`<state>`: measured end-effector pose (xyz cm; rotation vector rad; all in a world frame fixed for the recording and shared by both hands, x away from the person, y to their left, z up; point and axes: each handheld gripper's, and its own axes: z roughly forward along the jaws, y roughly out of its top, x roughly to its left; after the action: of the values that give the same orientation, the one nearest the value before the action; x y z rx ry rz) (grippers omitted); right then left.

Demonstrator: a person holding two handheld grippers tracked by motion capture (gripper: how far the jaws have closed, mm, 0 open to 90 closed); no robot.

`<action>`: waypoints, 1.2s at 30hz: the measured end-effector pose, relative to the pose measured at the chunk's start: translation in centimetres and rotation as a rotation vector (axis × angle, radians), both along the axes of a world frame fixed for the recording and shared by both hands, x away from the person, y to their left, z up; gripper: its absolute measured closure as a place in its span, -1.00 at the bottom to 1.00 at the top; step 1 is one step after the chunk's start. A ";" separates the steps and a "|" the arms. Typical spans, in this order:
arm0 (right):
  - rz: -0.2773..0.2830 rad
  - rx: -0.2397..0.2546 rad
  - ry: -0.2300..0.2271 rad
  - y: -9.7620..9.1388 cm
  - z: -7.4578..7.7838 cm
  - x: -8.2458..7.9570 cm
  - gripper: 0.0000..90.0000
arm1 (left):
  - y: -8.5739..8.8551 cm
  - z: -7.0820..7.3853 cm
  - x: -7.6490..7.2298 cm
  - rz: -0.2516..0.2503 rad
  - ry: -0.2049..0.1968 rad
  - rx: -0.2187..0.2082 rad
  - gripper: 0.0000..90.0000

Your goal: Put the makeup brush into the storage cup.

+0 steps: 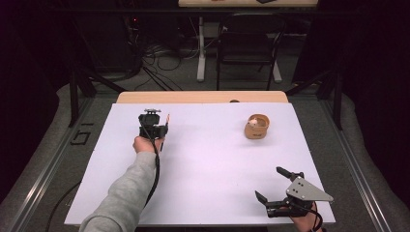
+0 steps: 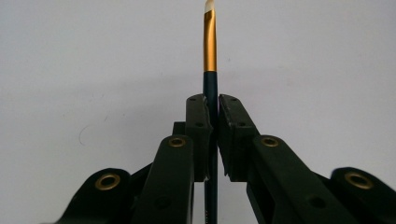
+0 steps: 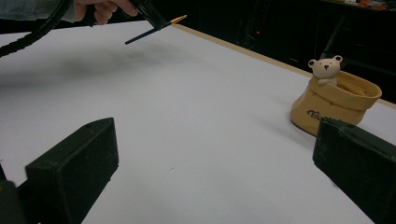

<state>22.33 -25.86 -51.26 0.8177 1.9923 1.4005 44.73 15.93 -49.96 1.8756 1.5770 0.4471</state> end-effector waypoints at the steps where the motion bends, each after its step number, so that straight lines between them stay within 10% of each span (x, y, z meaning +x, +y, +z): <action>1: 0.001 -0.002 0.002 0.0 0.0 0.0 -1.00 | 0.0 0.0 -0.1 -0.007 -0.004 0.000 0.85; 36: -0.005 -0.017 0.003 0.1 -0.1 0.1 -1.00 | -2.4 0.6 -5.0 -0.206 -0.188 -0.063 0.85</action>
<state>22.39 -25.77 -51.35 0.8175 2.0004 1.3780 39.78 13.52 -49.35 1.8661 1.2480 0.4620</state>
